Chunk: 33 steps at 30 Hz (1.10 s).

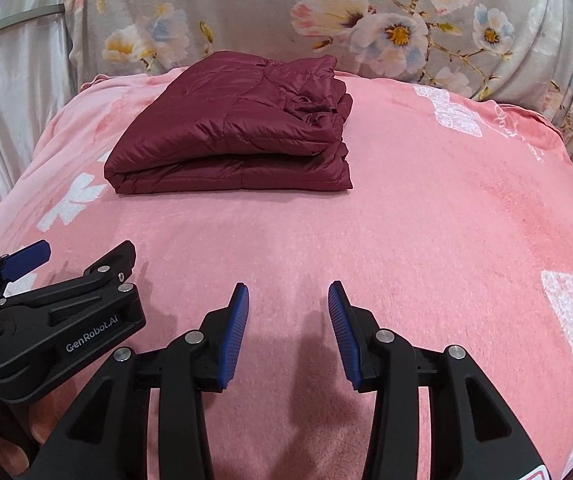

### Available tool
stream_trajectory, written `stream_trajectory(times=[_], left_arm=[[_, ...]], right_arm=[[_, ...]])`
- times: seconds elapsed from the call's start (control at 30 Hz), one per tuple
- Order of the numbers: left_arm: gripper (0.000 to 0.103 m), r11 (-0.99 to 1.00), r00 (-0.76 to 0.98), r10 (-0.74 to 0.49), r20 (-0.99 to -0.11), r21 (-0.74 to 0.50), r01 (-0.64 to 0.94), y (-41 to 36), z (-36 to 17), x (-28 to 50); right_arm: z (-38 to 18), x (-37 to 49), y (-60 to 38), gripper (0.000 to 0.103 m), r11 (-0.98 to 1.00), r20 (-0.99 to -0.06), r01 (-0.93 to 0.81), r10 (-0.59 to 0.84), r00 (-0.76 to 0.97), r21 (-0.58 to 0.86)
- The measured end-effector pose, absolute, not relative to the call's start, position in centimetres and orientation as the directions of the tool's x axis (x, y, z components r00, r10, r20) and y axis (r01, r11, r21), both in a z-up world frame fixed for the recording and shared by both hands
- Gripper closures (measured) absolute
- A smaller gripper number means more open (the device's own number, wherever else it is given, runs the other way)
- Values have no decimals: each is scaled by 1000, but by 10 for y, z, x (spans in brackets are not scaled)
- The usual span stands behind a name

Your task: Fold large clothes

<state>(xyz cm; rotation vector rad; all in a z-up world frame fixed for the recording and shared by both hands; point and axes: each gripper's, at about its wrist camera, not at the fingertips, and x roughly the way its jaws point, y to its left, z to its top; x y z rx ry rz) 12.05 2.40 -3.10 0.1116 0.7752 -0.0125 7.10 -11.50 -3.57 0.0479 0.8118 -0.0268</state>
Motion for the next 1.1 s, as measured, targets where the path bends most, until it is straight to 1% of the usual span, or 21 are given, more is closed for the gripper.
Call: stream_trajectory(times=[0.57, 1.1], left_arm=[[11, 990, 723, 28, -691, 119, 75, 18, -31, 117], [11, 988, 723, 37, -690, 136, 80, 15, -32, 117]], right_arm=[[-34, 71, -111, 61, 999, -725, 35, -19, 688, 6], [-36, 72, -109, 61, 999, -729, 45, -19, 685, 16]])
